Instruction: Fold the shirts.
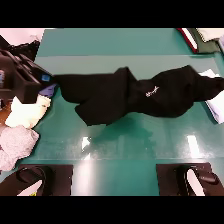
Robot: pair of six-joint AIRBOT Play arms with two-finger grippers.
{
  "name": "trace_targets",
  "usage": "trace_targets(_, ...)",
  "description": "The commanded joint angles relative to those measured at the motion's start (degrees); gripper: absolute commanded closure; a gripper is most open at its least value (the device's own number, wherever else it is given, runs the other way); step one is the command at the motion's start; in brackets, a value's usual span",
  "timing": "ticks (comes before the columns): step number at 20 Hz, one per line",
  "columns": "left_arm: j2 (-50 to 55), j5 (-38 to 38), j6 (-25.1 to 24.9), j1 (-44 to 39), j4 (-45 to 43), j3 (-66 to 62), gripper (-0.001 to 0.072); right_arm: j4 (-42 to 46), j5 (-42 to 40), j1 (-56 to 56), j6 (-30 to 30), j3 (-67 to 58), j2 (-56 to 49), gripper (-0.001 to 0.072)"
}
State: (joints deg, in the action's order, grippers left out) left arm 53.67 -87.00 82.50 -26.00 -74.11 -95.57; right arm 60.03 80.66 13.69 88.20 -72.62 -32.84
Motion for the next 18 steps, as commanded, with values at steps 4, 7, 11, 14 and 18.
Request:
trace_targets(4, 0.5, 7.5, 0.2, 0.0, -10.0, 21.7, 0.0675, 0.5, -3.6, -7.8, -0.3, -0.1, -14.4, 0.069)
trace_targets(7, 3.2, 18.9, 2.4, 2.2, -11.9, 32.2, 0.0675, 5.0, -9.5, -10.9, -0.4, -0.1, -23.0, 0.069)
trace_targets(11, 9.5, 28.9, 9.5, 10.6, -9.7, 34.0, 0.0618, 5.6, -15.3, -13.4, -0.4, -0.1, -33.3, 0.0689)
trace_targets(14, 10.2, 29.3, 9.6, 15.4, -4.0, 33.6, 0.0115, 5.6, -17.9, -13.2, -0.4, -0.2, -38.2, 0.024)
trace_targets(18, 10.2, 22.2, 10.1, 16.4, 0.6, 34.6, 0.0115, 5.6, -17.3, -9.8, -0.4, -0.1, -37.1, 0.0155)
